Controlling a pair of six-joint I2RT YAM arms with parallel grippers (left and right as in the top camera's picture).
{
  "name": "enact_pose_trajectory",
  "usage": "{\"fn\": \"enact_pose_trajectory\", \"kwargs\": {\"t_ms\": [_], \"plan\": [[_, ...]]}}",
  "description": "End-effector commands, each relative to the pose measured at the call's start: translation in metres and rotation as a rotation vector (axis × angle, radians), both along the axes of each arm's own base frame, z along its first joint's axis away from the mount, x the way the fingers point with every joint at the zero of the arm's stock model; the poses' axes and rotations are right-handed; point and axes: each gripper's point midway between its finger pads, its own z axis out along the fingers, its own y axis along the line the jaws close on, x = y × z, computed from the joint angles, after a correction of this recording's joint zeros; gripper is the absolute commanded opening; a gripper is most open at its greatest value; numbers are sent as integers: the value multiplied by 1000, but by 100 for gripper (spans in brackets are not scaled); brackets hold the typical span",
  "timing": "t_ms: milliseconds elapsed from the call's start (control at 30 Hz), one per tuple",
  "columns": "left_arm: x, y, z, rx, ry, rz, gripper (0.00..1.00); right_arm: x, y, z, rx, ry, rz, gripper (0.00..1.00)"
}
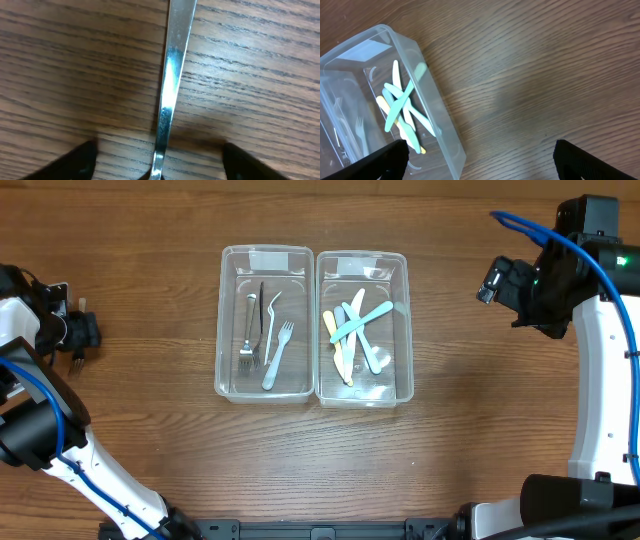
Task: Pack container
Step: 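Close the left gripper on the metal fork handle and lift it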
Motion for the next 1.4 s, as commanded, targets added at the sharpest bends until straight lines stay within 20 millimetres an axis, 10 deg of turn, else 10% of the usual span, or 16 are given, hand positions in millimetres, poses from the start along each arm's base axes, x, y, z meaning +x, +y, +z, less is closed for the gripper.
{"fn": "enact_pose_trajectory", "kwargs": {"t_ms": [0, 500, 1100, 1367], "plan": [[-6, -7, -20, -51, 33, -12, 62, -1, 0, 0, -3, 1, 5, 95], [-7, -8, -21, -60, 39, 10, 8, -1, 0, 0, -3, 1, 5, 95], [-6, -8, -11, -60, 27, 40, 4, 0, 0, 0, -4, -2, 5, 95], [5, -15, 55, -8, -77, 47, 4, 3, -1, 1, -6, -18, 6, 95]]}}
